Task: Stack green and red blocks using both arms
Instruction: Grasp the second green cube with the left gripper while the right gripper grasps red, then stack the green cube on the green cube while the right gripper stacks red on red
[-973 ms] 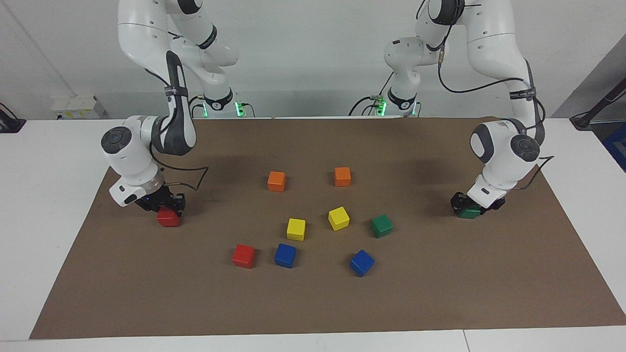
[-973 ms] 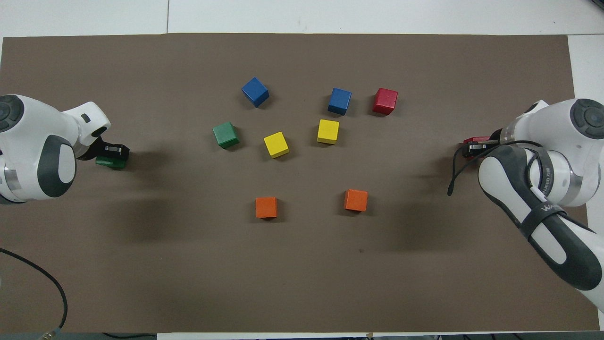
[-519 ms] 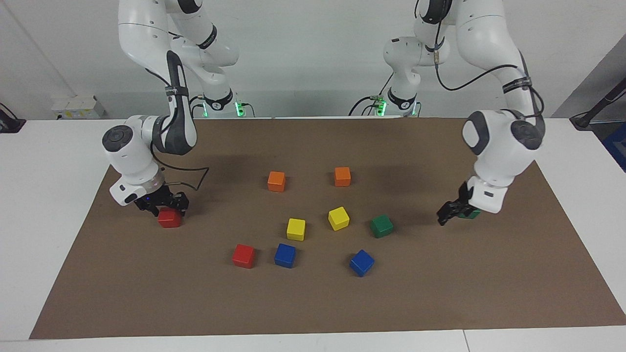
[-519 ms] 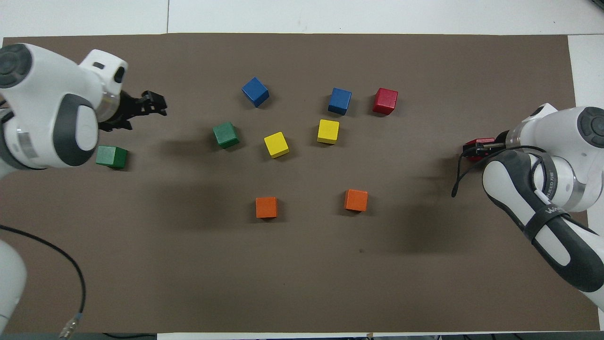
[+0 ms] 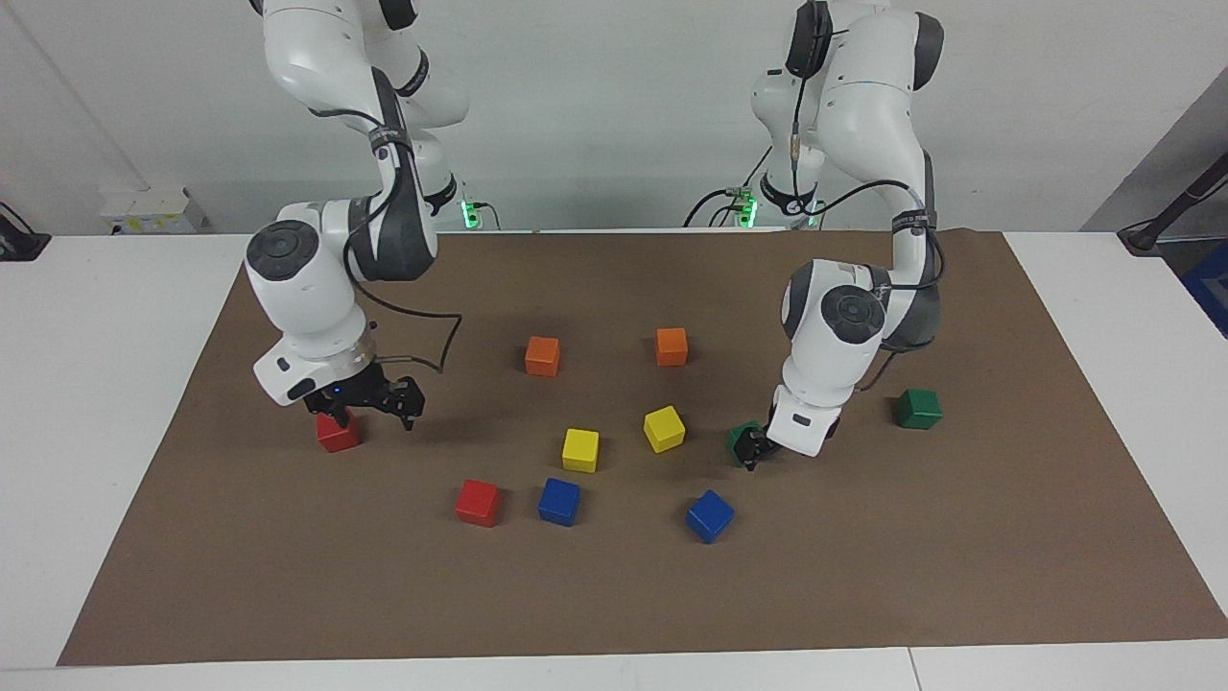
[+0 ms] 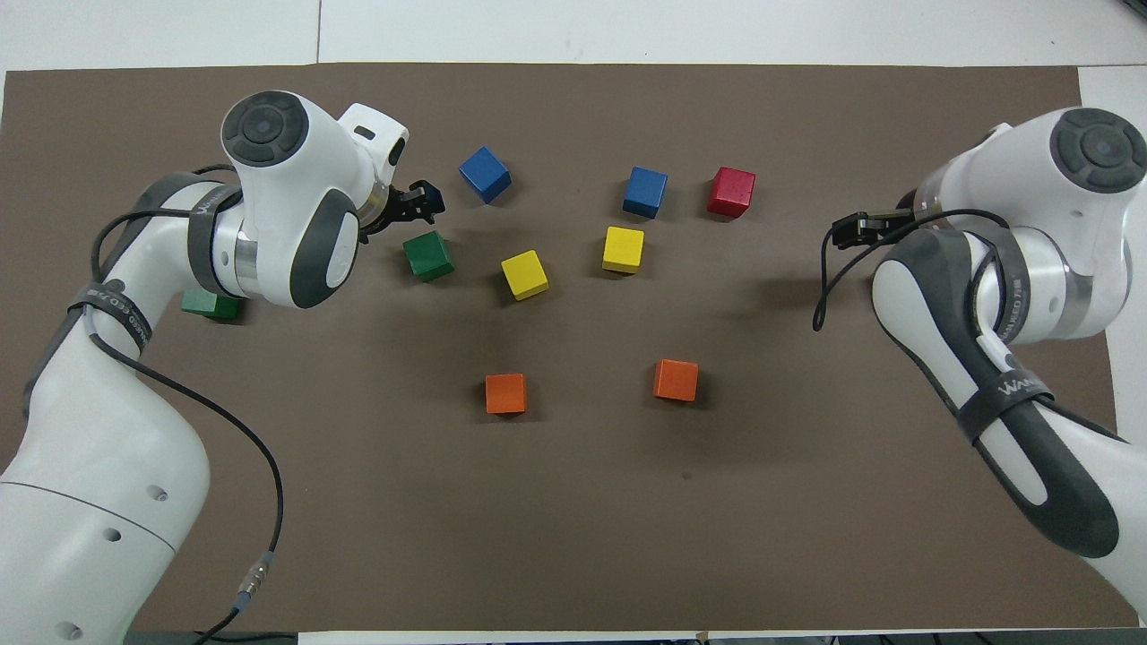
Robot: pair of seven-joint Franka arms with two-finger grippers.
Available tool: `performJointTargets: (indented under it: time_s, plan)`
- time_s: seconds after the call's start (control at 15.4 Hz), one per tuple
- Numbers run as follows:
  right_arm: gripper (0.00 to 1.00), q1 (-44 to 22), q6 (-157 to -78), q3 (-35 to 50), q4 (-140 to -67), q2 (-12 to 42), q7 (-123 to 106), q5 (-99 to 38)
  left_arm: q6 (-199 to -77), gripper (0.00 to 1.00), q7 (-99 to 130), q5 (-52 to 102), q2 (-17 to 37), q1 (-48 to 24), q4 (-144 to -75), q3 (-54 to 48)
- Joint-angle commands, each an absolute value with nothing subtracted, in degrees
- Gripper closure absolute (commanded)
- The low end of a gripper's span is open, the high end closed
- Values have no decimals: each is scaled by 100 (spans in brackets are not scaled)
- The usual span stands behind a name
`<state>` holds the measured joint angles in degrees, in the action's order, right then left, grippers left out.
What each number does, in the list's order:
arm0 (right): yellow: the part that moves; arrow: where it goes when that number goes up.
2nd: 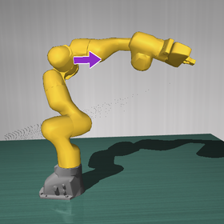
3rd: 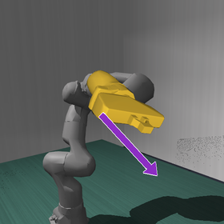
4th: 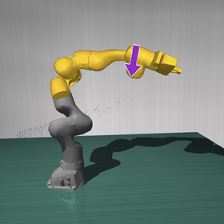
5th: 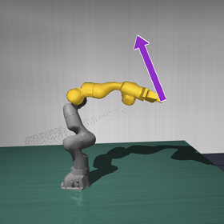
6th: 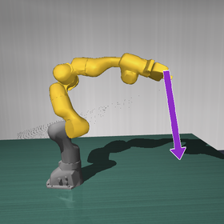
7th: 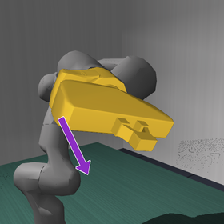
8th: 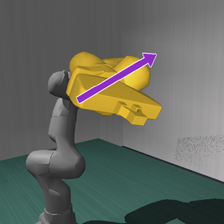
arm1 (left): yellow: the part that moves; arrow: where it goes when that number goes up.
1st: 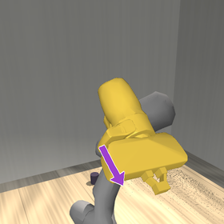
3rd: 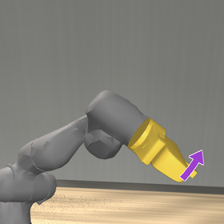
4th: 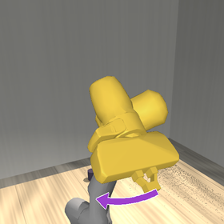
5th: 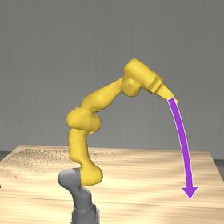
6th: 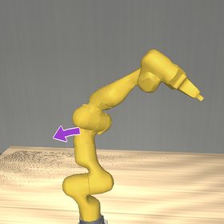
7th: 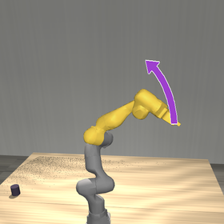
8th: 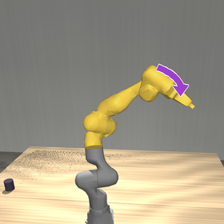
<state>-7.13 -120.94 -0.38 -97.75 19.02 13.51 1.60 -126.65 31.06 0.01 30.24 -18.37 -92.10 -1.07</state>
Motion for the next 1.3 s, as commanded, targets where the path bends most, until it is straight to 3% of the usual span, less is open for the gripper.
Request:
performJointTargets:
  time_s: [0.0,0.19,0.39,0.45,0.52,0.58,0.84,1.04,1.23]
  plan:
    - [0,-869,-11971,-26,-8949,2661,1967,202,-12832,0,3488,-141,3041,-2100,-9333,9]
    - [0,-1160,-11945,-35,-8239,3320,2617,246,-13270,0,3647,-141,2919,-2285,-9964,18]
    - [0,-1274,-11769,-35,-7429,3910,3110,255,-13350,0,3909,-149,2883,-2285,-10090,9]
    - [0,-1274,-11795,-35,-7375,3981,3224,264,-13351,8,4016,-141,2874,-2294,-10107,9]
    - [0,-1274,-11856,-35,-7357,4042,3269,264,-13246,58,4173,-141,2865,-2294,-10081,17]
    - [0,-1292,-11891,-44,-7339,4113,3383,264,-13062,100,4279,-141,2848,-2259,-10011,9]
    - [0,-1423,-12260,-35,-7383,4236,3726,290,-11919,100,3966,-202,2647,-2022,-9597,87]
    - [0,-1406,-12515,-35,-7514,4219,3735,290,-11453,100,2458,-167,1822,-1251,-10071,70]
    - [11,-1406,-12936,-35,-7882,4201,3735,290,-11259,100,779,-141,1398,-477,-10476,62]
